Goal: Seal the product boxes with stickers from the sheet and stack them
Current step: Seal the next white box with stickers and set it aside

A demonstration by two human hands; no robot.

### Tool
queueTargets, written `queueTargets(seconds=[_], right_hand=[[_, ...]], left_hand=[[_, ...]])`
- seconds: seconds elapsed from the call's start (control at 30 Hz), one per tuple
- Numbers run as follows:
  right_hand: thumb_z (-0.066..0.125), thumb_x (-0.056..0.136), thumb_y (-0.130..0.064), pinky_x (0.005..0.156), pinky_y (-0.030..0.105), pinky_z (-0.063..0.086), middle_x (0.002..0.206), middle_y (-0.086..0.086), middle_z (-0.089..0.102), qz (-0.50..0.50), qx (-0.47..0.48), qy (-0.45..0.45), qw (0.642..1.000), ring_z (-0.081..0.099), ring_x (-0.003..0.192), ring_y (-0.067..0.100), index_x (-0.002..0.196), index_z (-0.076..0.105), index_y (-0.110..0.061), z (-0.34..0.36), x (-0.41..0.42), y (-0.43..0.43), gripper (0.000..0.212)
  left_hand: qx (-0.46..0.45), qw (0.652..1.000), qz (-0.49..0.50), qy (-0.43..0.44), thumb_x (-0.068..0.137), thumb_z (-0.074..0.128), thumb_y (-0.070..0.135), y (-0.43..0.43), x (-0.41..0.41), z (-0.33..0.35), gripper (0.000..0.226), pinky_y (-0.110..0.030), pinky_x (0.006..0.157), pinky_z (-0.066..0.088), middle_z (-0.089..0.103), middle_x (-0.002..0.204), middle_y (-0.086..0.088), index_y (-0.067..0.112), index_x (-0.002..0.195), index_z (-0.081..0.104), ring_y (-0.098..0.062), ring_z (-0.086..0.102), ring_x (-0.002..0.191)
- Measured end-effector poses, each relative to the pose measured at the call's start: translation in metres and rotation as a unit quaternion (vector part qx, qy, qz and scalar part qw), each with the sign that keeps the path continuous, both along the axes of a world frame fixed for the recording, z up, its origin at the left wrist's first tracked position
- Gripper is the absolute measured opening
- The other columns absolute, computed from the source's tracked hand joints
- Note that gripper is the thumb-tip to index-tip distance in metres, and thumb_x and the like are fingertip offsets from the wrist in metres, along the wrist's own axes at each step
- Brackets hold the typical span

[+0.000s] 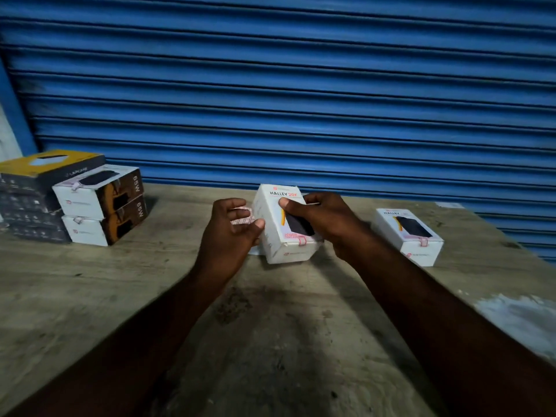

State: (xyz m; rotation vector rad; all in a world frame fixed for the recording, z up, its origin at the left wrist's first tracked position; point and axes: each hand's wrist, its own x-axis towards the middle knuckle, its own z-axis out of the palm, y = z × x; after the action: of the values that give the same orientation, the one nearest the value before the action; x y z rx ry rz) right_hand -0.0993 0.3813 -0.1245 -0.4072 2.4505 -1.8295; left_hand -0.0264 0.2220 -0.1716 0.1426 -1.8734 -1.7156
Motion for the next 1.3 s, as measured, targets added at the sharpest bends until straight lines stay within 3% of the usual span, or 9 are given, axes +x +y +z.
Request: queueTargets(seconds=[0.1, 0.23, 0.3, 0.4, 0.53, 0.7, 0.83, 1.0, 1.3], right_hand=[[0.079, 0.073, -0.054, 0.075, 0.033, 0.055, 0.084, -0.002, 0.076, -0.029, 0.072, 0.065, 0.995, 0.071, 0.08, 0.014, 0.089, 0.076, -0.017, 0.0, -0.002, 0.0, 0.041], [0.07, 0.082, -0.055, 0.065, 0.031, 0.045, 0.076, 0.0, 0.072, -0.051, 0.179, 0.172, 0.968, 0.065, 0.072, 0.013, 0.08, 0.076, -0.015, 0.012, 0.003, 0.015, 0.041], [0.067, 0.082, -0.06, 0.069, 0.03, 0.047, 0.084, -0.002, 0.072, -0.049, 0.221, 0.192, 0.955, 0.064, 0.079, 0.013, 0.091, 0.075, -0.017, 0.015, 0.001, 0.029, 0.045], [0.063, 0.079, -0.069, 0.092, 0.038, 0.049, 0.104, -0.002, 0.072, -0.048, 0.279, 0.198, 0.938, 0.064, 0.101, 0.017, 0.111, 0.066, -0.023, 0.017, -0.006, 0.059, 0.056], [0.054, 0.083, -0.071, 0.1, 0.042, 0.044, 0.104, -0.004, 0.072, -0.037, 0.336, 0.19, 0.922, 0.063, 0.105, 0.017, 0.116, 0.062, -0.026, 0.024, -0.017, 0.102, 0.057], [0.061, 0.084, -0.063, 0.075, 0.029, 0.05, 0.109, -0.006, 0.07, -0.036, 0.275, 0.148, 0.949, 0.064, 0.097, 0.011, 0.118, 0.065, -0.028, 0.012, -0.04, 0.147, 0.049], [0.067, 0.084, -0.056, 0.077, 0.026, 0.05, 0.1, -0.007, 0.073, -0.035, 0.209, 0.134, 0.968, 0.068, 0.093, 0.009, 0.113, 0.067, -0.025, 0.0, -0.054, 0.163, 0.042], [0.061, 0.089, -0.055, 0.056, 0.013, 0.045, 0.098, -0.013, 0.071, -0.035, 0.169, 0.152, 0.973, 0.066, 0.085, 0.0, 0.111, 0.07, -0.027, 0.009, -0.051, 0.17, 0.036], [0.063, 0.091, -0.046, 0.079, 0.025, 0.048, 0.105, -0.005, 0.072, -0.098, 0.146, 0.168, 0.97, 0.065, 0.096, 0.009, 0.114, 0.072, -0.024, 0.026, -0.059, 0.207, 0.033]], left_hand=[[-0.004, 1.0, -0.024, -0.019, 0.094, 0.065, 0.008, 0.011, 0.007, 0.002, 0.027, -0.03, 0.071, 0.061, 0.065, 0.113, -0.004, 0.014, 0.119, 0.059, -0.013, 0.067, 0.091], [0.052, 0.995, -0.066, -0.049, 0.096, 0.064, 0.022, 0.024, 0.012, 0.006, 0.032, -0.03, 0.076, 0.061, 0.067, 0.118, -0.005, 0.011, 0.125, 0.06, -0.017, 0.069, 0.102], [0.072, 0.992, -0.079, -0.072, 0.095, 0.066, 0.023, 0.034, 0.01, 0.011, 0.033, -0.034, 0.08, 0.061, 0.068, 0.12, -0.007, 0.011, 0.125, 0.061, -0.019, 0.069, 0.106], [0.093, 0.985, -0.105, -0.102, 0.093, 0.069, 0.02, 0.06, 0.0, 0.018, 0.035, -0.034, 0.076, 0.062, 0.069, 0.118, -0.009, 0.007, 0.123, 0.06, -0.018, 0.071, 0.099], [0.07, 0.987, -0.09, -0.112, 0.088, 0.075, 0.03, 0.1, -0.028, 0.018, 0.04, -0.034, 0.068, 0.061, 0.072, 0.112, -0.009, 0.007, 0.118, 0.061, -0.019, 0.072, 0.095], [0.091, 0.984, -0.084, -0.126, 0.08, 0.079, 0.042, 0.146, -0.056, 0.013, 0.046, -0.038, 0.071, 0.062, 0.072, 0.111, -0.006, 0.013, 0.112, 0.062, -0.019, 0.072, 0.094], [0.063, 0.99, -0.06, -0.113, 0.045, 0.07, 0.072, 0.16, -0.071, 0.004, 0.066, -0.051, 0.083, 0.06, 0.073, 0.102, 0.002, 0.026, 0.092, 0.061, -0.02, 0.072, 0.093], [0.042, 0.997, -0.024, -0.068, 0.049, 0.065, 0.074, 0.171, -0.07, 0.019, 0.062, -0.049, 0.085, 0.059, 0.071, 0.101, 0.005, 0.029, 0.091, 0.063, -0.016, 0.071, 0.093], [0.043, 0.994, -0.072, -0.075, 0.05, 0.065, 0.074, 0.21, -0.08, 0.042, 0.076, -0.046, 0.086, 0.06, 0.074, 0.101, 0.004, 0.022, 0.105, 0.067, -0.016, 0.071, 0.094]])
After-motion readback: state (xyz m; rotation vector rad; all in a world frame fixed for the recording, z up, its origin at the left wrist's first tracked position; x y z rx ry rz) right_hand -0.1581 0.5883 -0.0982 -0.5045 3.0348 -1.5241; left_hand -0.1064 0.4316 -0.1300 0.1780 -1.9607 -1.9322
